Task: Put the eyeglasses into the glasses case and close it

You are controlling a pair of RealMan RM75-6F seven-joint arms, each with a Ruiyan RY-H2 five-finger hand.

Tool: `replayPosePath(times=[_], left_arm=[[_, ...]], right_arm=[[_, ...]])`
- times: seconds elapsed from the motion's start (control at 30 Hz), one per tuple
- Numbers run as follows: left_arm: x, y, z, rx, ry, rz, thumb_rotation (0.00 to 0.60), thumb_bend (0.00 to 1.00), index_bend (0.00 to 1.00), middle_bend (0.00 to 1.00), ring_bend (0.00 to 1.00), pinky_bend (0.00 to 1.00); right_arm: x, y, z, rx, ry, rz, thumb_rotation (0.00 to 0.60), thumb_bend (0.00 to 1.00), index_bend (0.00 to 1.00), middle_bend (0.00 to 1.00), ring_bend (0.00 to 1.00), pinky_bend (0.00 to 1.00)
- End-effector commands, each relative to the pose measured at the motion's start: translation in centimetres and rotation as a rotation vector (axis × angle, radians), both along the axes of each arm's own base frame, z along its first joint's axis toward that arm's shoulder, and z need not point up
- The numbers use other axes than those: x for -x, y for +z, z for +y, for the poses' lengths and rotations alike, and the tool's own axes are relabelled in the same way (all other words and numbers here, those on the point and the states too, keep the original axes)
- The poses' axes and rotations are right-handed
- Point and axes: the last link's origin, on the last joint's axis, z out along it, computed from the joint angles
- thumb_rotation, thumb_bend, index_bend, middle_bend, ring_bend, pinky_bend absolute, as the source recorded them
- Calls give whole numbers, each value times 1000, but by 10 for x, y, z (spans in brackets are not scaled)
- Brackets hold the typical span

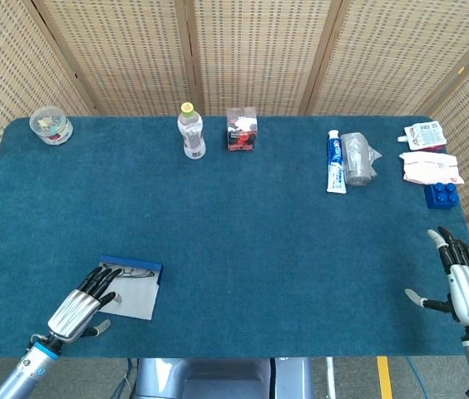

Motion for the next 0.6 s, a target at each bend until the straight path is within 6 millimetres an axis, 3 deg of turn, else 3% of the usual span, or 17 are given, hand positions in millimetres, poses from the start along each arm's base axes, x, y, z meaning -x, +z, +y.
replayPosePath(times=[0.03,0.6], left_arm=[[0,-1,1,-6,1,-4,600,264,379,0,0,0],[3,-9,6,-13,1,11,600,264,379,0,0,0]], right_arm=[[0,0,0,0,0,0,600,0,0,0,0,0],[0,0,0,-3,-2,-5,600,0,0,0,0,0]])
